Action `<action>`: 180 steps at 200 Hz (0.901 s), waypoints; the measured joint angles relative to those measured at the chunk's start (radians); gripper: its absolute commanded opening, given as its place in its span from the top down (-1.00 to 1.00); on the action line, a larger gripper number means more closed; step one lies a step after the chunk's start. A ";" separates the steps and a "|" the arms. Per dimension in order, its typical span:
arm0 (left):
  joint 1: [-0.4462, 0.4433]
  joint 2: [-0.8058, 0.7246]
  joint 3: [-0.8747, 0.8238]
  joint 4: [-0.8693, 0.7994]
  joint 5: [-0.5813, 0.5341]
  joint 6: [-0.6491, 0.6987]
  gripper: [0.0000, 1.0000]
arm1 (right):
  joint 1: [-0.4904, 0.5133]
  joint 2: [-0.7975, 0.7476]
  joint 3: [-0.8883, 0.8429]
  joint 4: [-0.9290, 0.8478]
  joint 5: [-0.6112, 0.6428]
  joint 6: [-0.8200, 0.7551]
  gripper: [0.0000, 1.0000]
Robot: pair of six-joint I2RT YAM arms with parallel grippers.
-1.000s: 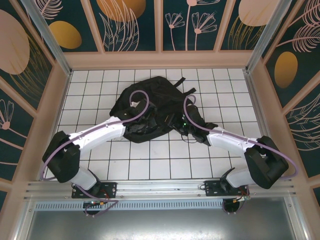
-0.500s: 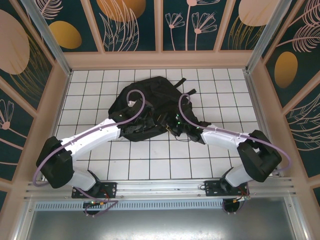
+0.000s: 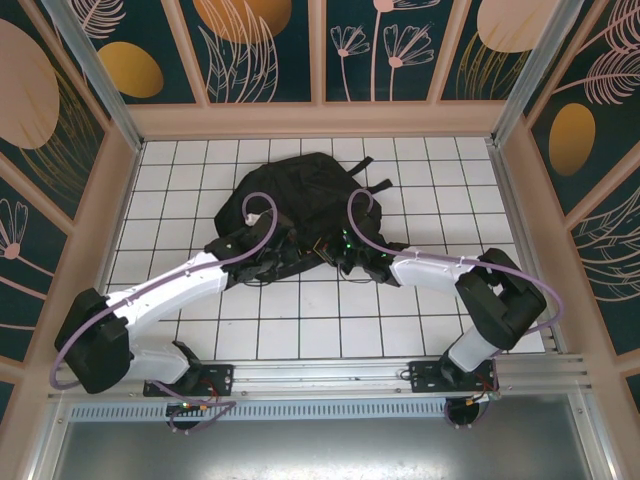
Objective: Pack books, pencil case, and school supplies into a backpack
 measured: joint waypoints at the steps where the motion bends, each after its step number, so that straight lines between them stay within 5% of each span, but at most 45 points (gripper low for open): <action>1: 0.000 -0.003 -0.002 0.000 -0.002 0.000 1.00 | 0.000 0.000 0.000 0.000 0.000 0.000 1.00; 109: 0.005 -0.075 -0.042 -0.007 -0.122 0.017 1.00 | -0.010 -0.008 0.000 -0.031 0.035 -0.048 1.00; 140: 0.009 -0.074 -0.042 0.028 -0.078 0.026 0.05 | -0.010 -0.008 0.000 -0.034 0.035 -0.052 1.00; 180: 0.022 -0.032 -0.042 0.084 0.000 0.056 -0.32 | -0.013 -0.011 0.000 -0.034 0.031 -0.054 1.00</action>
